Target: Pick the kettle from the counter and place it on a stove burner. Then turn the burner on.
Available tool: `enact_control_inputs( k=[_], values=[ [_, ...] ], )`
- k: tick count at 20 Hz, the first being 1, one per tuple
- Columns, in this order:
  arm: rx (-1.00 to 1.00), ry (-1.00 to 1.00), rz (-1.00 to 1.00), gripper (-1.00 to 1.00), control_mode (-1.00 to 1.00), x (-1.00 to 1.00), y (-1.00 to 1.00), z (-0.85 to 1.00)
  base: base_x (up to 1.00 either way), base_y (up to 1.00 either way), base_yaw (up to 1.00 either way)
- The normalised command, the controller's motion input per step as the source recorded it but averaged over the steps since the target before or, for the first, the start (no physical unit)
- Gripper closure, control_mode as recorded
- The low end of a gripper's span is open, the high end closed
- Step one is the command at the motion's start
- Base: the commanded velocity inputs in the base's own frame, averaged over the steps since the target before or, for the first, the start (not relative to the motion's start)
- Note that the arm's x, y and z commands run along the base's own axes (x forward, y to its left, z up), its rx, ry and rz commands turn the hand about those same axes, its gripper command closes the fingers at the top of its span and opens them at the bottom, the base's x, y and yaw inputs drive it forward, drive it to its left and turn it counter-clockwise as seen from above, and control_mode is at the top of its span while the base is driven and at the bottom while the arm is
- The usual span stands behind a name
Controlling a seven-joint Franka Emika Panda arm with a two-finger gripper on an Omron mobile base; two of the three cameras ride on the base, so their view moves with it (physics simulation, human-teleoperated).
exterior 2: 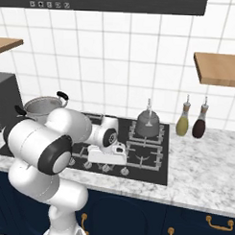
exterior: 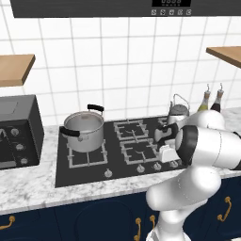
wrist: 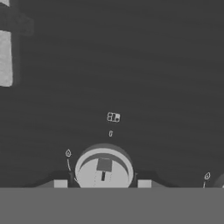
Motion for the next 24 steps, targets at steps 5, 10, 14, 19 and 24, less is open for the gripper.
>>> enact_control_inputs(
  k=[5,10,14,19,24],
  values=[
    [0.00,0.00,0.25,1.00,-1.00,-0.10,0.00,0.00,0.00,0.00,0.00],
    [0.00,0.00,0.33,1.00,-1.00,-0.22,0.00,0.00,0.00,0.00,0.00],
    [0.00,-0.03,0.33,1.00,-1.00,-0.22,-0.01,0.00,0.00,0.00,0.00],
    [0.00,-0.03,0.32,1.00,-1.00,-0.18,-0.07,0.00,0.00,0.00,0.00],
    [0.00,-0.01,0.33,1.00,-1.00,-0.12,-0.09,0.00,0.00,0.00,0.00]
  ],
)
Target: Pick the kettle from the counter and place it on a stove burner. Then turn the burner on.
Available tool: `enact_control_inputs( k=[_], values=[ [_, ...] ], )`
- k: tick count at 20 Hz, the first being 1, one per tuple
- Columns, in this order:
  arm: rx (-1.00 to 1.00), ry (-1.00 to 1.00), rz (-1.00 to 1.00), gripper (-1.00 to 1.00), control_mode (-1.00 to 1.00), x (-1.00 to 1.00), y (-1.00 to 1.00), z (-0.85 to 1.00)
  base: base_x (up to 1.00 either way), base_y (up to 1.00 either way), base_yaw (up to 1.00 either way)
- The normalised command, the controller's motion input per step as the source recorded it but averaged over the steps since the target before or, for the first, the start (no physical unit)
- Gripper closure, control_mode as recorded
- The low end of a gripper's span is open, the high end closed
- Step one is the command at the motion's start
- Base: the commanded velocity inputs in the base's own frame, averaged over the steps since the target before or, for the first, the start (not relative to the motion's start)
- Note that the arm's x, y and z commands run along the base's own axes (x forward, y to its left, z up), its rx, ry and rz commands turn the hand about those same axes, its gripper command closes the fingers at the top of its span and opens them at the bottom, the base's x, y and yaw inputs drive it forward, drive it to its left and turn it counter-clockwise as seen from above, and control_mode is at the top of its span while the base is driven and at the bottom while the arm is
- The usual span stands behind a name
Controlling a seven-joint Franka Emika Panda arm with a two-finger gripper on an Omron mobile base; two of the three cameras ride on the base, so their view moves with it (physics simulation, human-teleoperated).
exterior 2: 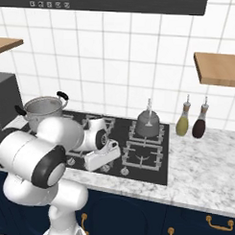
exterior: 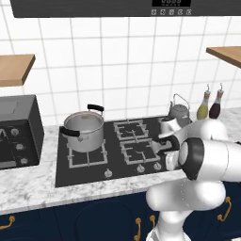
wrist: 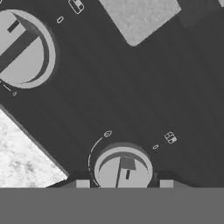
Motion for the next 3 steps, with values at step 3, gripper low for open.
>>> enact_control_inputs(
  k=[3],
  values=[
    [0.00,0.00,0.33,1.00,-1.00,-0.13,-0.10,0.00,0.00,0.00,0.00]
  ],
)
